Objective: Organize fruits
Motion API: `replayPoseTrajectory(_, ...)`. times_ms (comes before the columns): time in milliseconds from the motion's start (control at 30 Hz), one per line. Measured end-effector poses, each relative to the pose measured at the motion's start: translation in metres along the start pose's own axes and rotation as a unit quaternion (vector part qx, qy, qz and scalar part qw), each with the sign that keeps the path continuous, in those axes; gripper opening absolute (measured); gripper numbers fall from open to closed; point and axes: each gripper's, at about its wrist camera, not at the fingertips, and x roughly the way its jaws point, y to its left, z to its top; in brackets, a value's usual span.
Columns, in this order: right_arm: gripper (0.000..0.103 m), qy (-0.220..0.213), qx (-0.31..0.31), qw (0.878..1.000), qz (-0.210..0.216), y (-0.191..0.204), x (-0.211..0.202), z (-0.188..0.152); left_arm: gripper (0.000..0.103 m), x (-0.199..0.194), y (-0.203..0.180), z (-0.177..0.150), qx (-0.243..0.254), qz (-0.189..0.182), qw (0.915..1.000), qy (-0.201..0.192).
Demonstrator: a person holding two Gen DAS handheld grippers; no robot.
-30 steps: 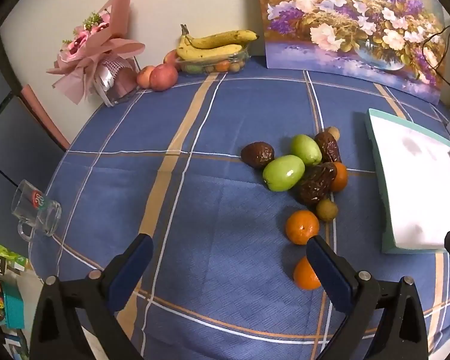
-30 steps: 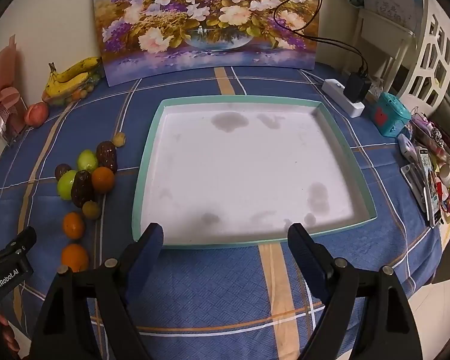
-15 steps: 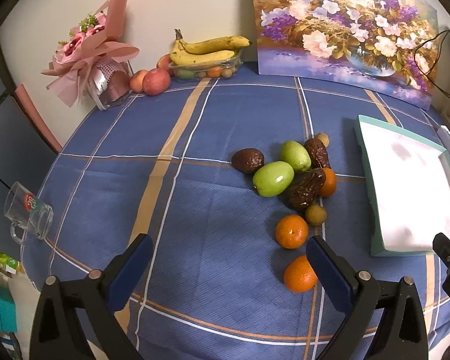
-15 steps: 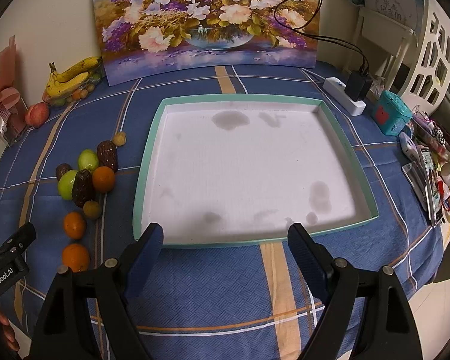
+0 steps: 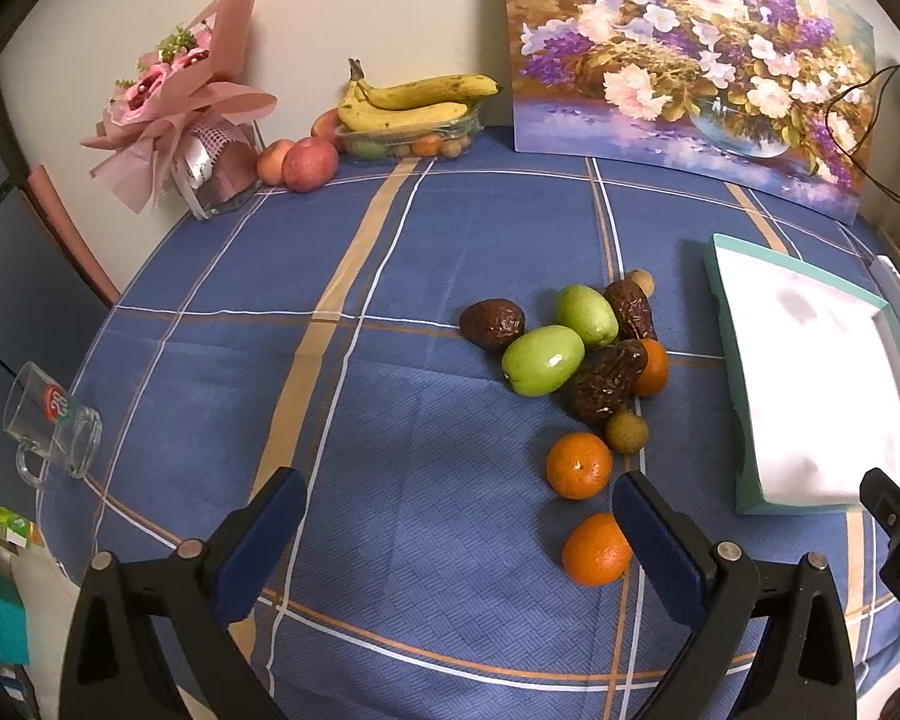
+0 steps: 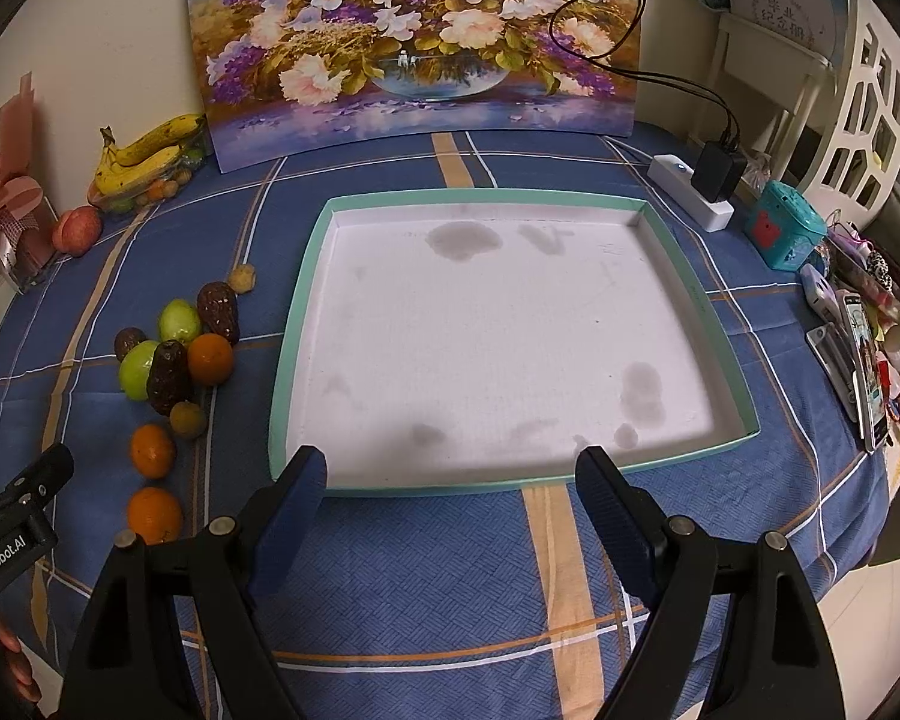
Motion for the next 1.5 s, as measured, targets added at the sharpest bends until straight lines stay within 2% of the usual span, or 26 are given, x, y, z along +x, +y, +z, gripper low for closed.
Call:
replayPoseTrajectory(467, 0.086, 0.000, 0.000, 1.000, 0.001, 0.000, 0.000, 0.000, 0.103, 0.003, 0.006, 0.000, -0.007, 0.004, 0.9999, 0.006)
replayPoseTrajectory(900, 0.086, -0.001, 0.003, 1.000, 0.002, 0.002, 0.000, 0.000, 0.103, -0.002, 0.010, 0.001, -0.025, -0.034, 0.9989, -0.019)
replayPoseTrajectory(1500, 0.086, -0.027, 0.021, 0.999, 0.020, -0.003, -0.004, 0.002, 0.103, -0.003, 0.012, 0.003, -0.029, -0.046, 0.9984, -0.016)
